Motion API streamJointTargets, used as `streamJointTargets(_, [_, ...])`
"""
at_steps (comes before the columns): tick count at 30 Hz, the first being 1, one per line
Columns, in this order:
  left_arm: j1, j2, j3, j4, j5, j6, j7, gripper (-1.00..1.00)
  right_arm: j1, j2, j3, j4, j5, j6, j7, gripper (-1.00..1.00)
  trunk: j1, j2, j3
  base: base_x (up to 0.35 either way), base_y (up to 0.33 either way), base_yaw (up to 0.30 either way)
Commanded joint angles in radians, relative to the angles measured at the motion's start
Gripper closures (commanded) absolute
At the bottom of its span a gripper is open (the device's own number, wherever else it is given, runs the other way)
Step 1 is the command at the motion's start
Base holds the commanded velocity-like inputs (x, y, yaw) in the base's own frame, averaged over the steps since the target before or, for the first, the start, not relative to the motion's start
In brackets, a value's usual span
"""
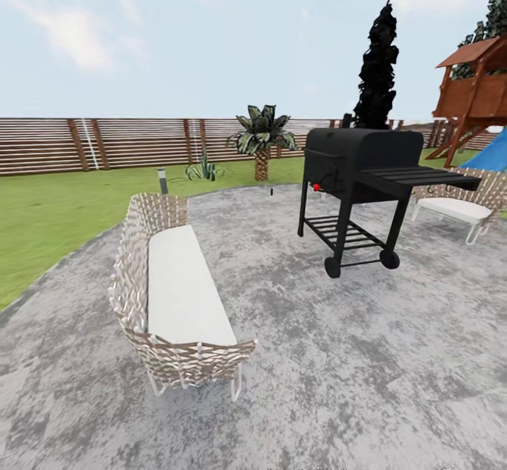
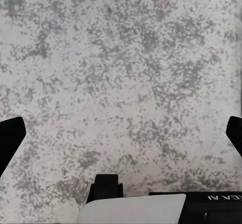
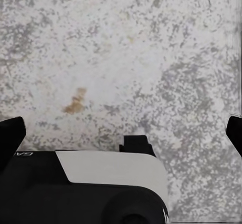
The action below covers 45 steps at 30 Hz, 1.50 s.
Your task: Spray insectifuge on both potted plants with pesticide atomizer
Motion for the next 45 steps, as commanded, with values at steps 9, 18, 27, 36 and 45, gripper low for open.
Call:
streamJointTargets(9, [0.000,0.000,0.000,0.000,0.000,-0.001,-0.001,-1.00,-0.001,0.000,-0.001,-0.002,-0.001,0.000,0.000,-1.00,0.000,-0.001,-0.003,0.000,0.000,-0.084])
streamJointTargets(18, [0.000,0.000,0.000,0.000,0.000,-0.001,-0.001,-1.00,-0.001,-0.001,-0.002,-0.002,-0.001,-0.001,0.002,-1.00,0.000,-0.001,-0.003,0.000,0.000,-0.002])
streamJointTargets(27, [0.000,0.000,0.000,0.000,0.000,-0.001,-0.001,-1.00,0.000,0.000,-0.001,-0.005,0.002,-0.006,0.002,-1.00,0.000,-0.001,-0.003,0.000,0.000,-0.002])
streamJointTargets(36, [0.000,0.000,0.000,0.000,0.000,-0.001,-0.001,-1.00,-0.001,0.000,-0.001,-0.005,0.001,-0.002,0.000,-1.00,0.000,-0.001,-0.003,0.000,0.000,-0.087])
streamJointTargets(45, [0.000,0.000,0.000,0.000,0.000,-0.001,-0.001,-1.00,-0.001,0.000,-0.001,-0.004,0.000,0.000,0.000,-1.00,0.000,-0.001,-0.003,0.000,0.000,-0.261])
